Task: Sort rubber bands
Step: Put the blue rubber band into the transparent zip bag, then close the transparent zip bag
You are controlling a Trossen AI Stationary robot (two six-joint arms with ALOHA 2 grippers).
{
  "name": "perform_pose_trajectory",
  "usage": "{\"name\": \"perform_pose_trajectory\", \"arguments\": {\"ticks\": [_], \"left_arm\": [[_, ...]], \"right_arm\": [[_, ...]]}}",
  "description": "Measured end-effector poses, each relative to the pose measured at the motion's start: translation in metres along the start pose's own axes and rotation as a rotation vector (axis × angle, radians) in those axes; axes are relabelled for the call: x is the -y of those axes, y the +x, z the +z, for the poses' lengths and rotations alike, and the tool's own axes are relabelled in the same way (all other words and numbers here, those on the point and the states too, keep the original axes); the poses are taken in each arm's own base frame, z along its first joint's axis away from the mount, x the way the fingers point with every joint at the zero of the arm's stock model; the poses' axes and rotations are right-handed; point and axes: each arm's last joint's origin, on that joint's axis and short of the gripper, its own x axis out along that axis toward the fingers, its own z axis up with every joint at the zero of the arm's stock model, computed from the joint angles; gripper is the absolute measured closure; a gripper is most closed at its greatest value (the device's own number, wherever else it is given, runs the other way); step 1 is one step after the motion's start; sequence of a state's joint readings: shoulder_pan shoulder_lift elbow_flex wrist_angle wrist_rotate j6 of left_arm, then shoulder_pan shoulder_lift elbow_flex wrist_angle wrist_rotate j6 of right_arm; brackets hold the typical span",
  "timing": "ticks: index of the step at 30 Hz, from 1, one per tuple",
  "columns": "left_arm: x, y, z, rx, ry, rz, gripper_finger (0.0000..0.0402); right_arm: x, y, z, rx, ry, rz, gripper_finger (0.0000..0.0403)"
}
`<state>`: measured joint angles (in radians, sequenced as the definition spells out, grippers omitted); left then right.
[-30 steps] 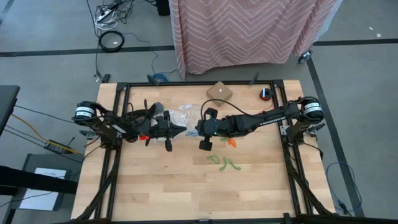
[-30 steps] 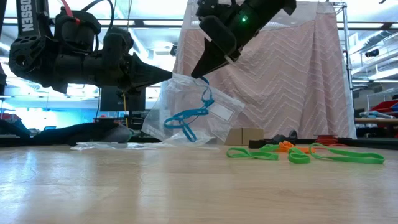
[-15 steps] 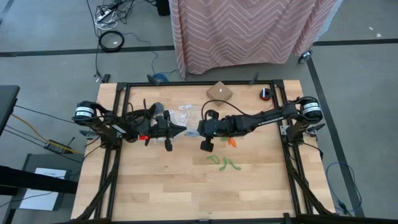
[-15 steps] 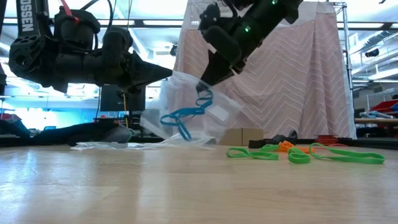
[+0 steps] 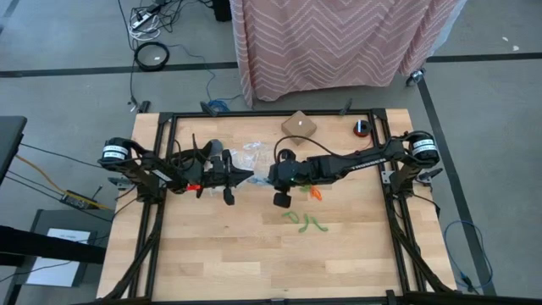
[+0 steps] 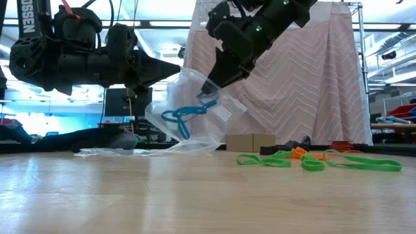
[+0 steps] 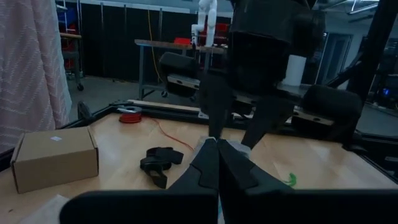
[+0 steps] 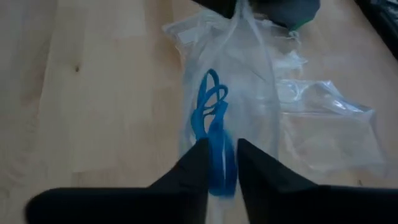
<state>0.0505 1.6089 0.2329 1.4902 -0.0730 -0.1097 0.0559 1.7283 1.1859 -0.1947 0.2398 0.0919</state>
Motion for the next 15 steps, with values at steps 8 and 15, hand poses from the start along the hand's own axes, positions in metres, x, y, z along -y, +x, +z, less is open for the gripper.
{"name": "perform_pose_trajectory", "arguments": {"ticks": [8, 15], "left_arm": [[0.0, 0.0, -0.002, -0.016, 0.001, 0.001, 0.04], [0.0, 0.0, -0.002, -0.02, 0.001, -0.002, 0.04]], "right_arm": [[0.001, -0.022, 0.019, 0.084, -0.006, 0.025, 0.0242], [-0.006, -0.053, 0.015, 0.009, -0.026, 0.053, 0.0241]]}}
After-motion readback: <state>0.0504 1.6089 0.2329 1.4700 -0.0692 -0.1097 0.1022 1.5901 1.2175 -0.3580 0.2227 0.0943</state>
